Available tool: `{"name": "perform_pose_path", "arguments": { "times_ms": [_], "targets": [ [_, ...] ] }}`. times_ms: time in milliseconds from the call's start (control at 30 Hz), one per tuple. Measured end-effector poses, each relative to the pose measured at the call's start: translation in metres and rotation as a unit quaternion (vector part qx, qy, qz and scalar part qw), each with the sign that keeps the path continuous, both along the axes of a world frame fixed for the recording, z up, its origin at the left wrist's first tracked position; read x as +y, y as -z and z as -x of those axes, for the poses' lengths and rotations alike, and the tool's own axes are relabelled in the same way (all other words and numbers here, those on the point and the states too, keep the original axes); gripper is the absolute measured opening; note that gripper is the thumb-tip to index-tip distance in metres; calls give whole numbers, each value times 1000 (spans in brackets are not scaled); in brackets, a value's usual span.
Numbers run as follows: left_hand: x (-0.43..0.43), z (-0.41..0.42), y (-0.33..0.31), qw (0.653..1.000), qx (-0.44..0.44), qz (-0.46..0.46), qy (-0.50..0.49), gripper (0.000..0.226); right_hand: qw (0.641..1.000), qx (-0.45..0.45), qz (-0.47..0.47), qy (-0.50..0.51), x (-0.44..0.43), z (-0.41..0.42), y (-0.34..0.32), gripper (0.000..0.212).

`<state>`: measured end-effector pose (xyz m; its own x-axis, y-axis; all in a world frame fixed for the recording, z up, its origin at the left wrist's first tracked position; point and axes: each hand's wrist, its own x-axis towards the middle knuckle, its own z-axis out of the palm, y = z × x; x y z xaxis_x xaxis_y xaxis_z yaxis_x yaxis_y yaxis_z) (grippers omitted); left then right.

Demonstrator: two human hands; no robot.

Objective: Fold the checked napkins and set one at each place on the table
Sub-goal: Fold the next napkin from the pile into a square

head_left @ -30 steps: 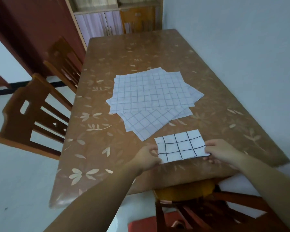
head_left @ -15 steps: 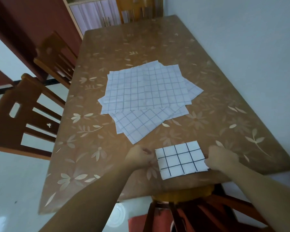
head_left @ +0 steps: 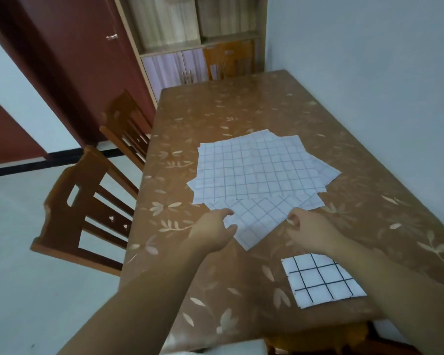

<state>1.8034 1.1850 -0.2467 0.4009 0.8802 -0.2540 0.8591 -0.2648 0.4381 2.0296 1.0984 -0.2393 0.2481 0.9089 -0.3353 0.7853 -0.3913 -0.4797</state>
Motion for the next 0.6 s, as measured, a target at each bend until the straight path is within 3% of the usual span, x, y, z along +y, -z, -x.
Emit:
{"name": "perform_pose_path", "arguments": {
  "times_ms": [200, 600],
  "targets": [
    [39, 54, 0, 996, -47, -2, 73, 57, 997, -29, -44, 61, 14, 72, -13, 56],
    [72, 123, -23, 984, -109, 2, 142, 55, 973, -9, -111, 204, -13, 172, -54, 57]
  ]
}}
